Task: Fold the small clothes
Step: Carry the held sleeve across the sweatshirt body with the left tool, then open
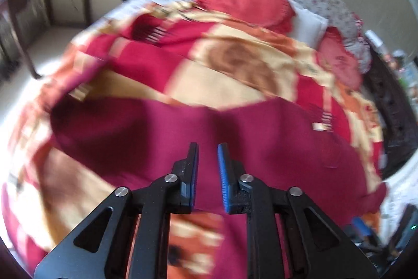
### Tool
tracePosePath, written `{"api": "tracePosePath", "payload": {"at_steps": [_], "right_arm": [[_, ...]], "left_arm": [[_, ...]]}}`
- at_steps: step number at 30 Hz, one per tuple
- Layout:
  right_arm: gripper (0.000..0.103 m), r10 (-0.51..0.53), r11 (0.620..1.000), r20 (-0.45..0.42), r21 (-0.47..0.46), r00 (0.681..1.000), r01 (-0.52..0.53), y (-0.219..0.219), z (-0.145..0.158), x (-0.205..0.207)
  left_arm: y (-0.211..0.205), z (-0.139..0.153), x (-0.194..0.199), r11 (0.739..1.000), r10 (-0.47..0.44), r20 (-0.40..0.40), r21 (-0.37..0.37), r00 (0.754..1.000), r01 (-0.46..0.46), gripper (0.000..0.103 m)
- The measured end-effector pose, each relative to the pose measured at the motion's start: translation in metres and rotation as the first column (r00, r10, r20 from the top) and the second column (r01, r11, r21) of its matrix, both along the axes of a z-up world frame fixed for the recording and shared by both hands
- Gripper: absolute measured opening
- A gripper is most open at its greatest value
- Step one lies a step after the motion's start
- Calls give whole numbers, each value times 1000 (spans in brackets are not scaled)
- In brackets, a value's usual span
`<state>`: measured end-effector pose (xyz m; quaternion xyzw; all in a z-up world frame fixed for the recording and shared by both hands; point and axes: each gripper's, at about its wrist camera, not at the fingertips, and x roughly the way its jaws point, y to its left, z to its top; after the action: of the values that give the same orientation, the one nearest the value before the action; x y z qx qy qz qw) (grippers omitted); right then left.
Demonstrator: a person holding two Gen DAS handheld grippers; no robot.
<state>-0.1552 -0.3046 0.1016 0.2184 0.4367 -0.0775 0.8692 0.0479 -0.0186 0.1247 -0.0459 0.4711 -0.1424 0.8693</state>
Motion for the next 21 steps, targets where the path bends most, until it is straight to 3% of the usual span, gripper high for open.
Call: {"api": "tracePosePath", "payload": {"at_steps": [2,6,12,16,17,18,20,21], "right_arm": [[103,15,1000,-7,7,1000,-15,6,-3,6],[103,62,998,-18,15,998,-62,25,-9,19],[103,125,992,-46,4,991,-125,46,-16,34],[103,139,990,-61,-5,988,-140,50,-20,37],[103,140,990,-66,-5,988,-141,51,-21,37],[103,141,990,-70,-4,988,-141,50,-22,37],[103,141,990,-79,0,987,-141,50,-25,38],[103,140,990,-84,2,987,-140,50,-26,38]], "left_arm": [[25,3,12,998,42,27,52,999,-43,51],[74,0,35,982,157,88,94,984,-165,68],[107,-37,70,942,199,45,268,979,-204,68],[117,-56,80,944,186,22,275,982,-185,68],[115,-58,83,948,184,27,259,983,-184,64],[117,-59,85,952,189,32,241,982,-191,46],[123,-62,91,960,209,4,190,978,-206,21],[126,-62,91,966,213,-12,154,977,-209,18]]}}
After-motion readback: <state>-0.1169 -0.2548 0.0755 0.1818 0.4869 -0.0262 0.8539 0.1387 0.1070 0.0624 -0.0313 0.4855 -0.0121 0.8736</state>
